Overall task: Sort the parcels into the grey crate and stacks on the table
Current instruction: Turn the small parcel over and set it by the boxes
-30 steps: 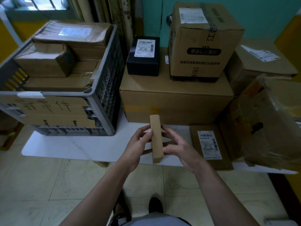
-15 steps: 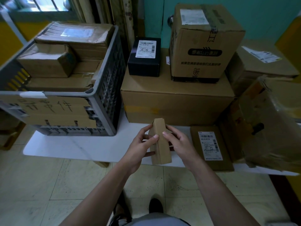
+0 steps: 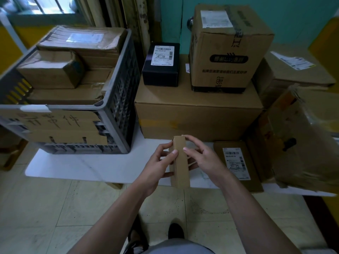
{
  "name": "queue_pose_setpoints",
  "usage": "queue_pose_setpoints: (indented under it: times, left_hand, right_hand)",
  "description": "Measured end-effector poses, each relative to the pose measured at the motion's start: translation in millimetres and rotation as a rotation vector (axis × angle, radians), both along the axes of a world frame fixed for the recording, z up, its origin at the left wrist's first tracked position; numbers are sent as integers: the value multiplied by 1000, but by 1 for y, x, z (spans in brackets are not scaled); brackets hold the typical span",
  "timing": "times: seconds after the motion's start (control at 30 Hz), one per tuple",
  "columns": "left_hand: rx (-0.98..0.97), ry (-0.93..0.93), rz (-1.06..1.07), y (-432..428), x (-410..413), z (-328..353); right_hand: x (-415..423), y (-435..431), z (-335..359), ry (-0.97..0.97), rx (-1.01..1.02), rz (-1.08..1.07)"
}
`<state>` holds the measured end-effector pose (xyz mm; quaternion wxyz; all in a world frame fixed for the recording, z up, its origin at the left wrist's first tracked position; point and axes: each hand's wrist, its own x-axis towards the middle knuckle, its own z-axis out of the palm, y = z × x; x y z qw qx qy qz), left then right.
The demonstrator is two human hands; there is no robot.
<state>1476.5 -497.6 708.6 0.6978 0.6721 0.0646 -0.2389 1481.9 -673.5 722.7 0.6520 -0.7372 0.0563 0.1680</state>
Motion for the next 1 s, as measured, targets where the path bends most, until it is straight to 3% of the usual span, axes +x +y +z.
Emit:
queue_pose_setpoints:
  times: [0.33,0.7,1.0]
  left_hand:
    - [11,-26,4,-4,-2,6]
    - [10,-37,64,-5,-2,13]
    - [-57,-63,126,-4,-8,19]
  right_hand:
    - [4,13,-5,-29,20,-170]
    - [-5,16,3,-96,-7,-188]
    - [-12,23,2,-47,168,-247]
